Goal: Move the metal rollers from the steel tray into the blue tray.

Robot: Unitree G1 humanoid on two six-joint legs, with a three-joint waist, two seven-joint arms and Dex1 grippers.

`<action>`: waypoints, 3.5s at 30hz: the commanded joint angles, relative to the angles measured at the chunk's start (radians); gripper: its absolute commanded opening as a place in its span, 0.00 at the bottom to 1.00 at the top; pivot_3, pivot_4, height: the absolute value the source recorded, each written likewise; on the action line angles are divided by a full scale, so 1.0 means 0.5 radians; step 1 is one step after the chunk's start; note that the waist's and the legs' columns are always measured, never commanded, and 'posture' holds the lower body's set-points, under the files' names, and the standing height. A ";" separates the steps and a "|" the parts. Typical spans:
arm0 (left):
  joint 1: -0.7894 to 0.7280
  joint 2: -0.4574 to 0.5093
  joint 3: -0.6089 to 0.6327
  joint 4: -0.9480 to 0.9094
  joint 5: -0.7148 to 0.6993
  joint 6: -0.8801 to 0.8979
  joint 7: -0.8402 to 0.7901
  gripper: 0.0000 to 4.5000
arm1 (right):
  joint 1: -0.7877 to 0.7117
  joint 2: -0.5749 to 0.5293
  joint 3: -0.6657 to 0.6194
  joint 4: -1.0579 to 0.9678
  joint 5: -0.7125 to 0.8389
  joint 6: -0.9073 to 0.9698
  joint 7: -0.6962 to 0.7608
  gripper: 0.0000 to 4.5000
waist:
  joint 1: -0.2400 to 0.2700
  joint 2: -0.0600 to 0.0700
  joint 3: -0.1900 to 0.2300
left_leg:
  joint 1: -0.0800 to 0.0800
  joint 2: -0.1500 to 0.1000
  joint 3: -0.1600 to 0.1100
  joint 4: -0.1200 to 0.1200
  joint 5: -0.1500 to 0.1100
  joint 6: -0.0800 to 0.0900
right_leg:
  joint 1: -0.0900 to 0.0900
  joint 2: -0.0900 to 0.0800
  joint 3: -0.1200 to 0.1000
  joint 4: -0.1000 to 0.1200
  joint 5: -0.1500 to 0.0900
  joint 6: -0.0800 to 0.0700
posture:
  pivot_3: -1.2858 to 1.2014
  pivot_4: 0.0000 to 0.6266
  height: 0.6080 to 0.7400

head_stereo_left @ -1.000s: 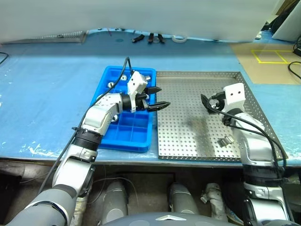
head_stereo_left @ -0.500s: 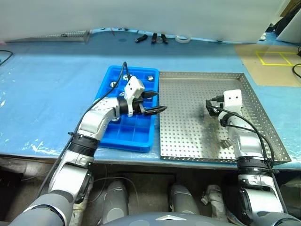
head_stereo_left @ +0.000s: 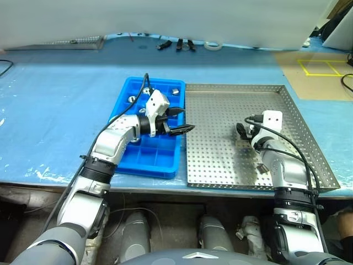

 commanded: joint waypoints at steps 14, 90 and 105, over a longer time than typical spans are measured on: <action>0.014 0.069 0.034 -0.144 -0.053 0.048 -0.071 0.90 | -0.007 -0.005 0.087 -0.248 0.077 0.006 0.138 0.39 | 0.001 0.000 0.000 | -0.001 0.000 0.000 -0.003 0.000 -0.001 | -0.003 0.000 0.000 -0.001 0.000 0.000 | 0.43 0.24 1.00; 1.020 0.641 0.471 -1.283 -0.580 0.421 0.374 0.90 | -0.379 -0.369 0.865 -0.537 0.458 0.285 1.615 0.91 | 0.413 -0.001 -0.001 | -0.007 -0.001 -0.019 -0.007 0.013 -0.021 | -0.019 0.000 -0.004 0.024 -0.001 0.003 | 0.60 0.24 1.00; 0.715 0.623 0.315 -0.941 -0.474 0.303 0.116 0.90 | -0.174 -0.449 0.722 -0.831 0.519 0.373 1.372 0.91 | 0.306 -0.002 -0.001 | -0.002 -0.002 -0.017 -0.005 0.016 -0.026 | -0.018 0.000 -0.003 0.032 0.001 0.001 | 0.55 0.24 1.00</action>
